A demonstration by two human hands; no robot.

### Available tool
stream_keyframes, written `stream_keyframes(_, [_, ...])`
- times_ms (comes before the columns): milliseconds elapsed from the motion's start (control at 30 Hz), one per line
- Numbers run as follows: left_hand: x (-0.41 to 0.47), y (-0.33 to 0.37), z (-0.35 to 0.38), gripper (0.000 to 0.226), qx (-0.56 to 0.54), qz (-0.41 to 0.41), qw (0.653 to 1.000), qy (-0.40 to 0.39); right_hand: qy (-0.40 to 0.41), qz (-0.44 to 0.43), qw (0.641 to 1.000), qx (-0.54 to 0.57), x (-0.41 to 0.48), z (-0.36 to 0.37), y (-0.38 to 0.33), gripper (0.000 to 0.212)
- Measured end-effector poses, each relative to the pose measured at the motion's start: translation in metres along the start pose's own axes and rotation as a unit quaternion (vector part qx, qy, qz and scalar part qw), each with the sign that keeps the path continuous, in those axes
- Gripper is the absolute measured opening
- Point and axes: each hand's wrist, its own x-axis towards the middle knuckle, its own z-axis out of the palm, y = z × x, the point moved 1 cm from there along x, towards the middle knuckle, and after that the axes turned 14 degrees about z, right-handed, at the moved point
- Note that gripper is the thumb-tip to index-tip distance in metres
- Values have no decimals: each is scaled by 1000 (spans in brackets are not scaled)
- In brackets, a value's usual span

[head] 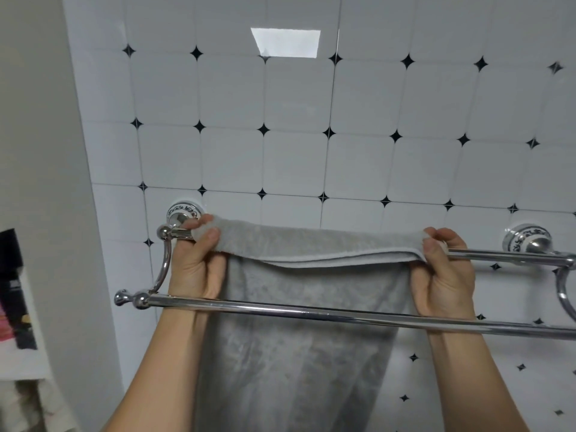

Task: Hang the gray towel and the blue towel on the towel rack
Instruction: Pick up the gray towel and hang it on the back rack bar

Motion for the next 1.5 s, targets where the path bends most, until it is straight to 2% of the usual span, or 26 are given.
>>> stream_keyframes(100, [-2, -2, -5, 33, 46, 7, 999, -7, 39, -22, 996, -72, -1, -3, 1, 28])
stream_keyframes(200, [-4, -5, -6, 35, 64, 10, 998, -2, 85, -33, 991, -101, -3, -9, 0, 24])
stream_keyframes(367, [-5, -12, -9, 22, 99, 37, 994, 40, 136, -12, 976, -168, -9, -11, -1, 47])
stream_keyframes(633, [-12, -19, -9, 24, 101, 94, 985, 107, 117, 20, 969, -216, -20, -8, -1, 56])
stream_keyframes(733, [-14, -18, -13, 10, 135, 103, 977, 129, 120, 22, 962, -245, -23, -10, 0, 58])
stream_keyframes(833, [-14, -16, -16, 34, 189, 108, 966, 143, 120, 27, 963, -241, -22, -12, 2, 55])
stream_keyframes(967, [-18, -11, -14, 27, 180, 72, 974, 121, 102, 32, 969, -223, -22, -15, 3, 49])
stream_keyframes(1133, [-30, -5, -27, 26, 193, 16, 975, 113, 91, 52, 975, -194, -28, -23, 3, 29])
stream_keyframes(1300, [-49, 6, -44, 34, 235, 13, 968, 83, 35, 98, 967, -234, -42, -51, 4, 41])
stream_keyframes(1433, [-61, 21, -57, 36, 334, 31, 940, 55, 20, 119, 949, -290, -51, -70, -2, 44])
stream_keyframes(1500, [-69, 29, -66, 30, 375, 10, 926, 45, 16, 134, 942, -307, -56, -78, -2, 46])
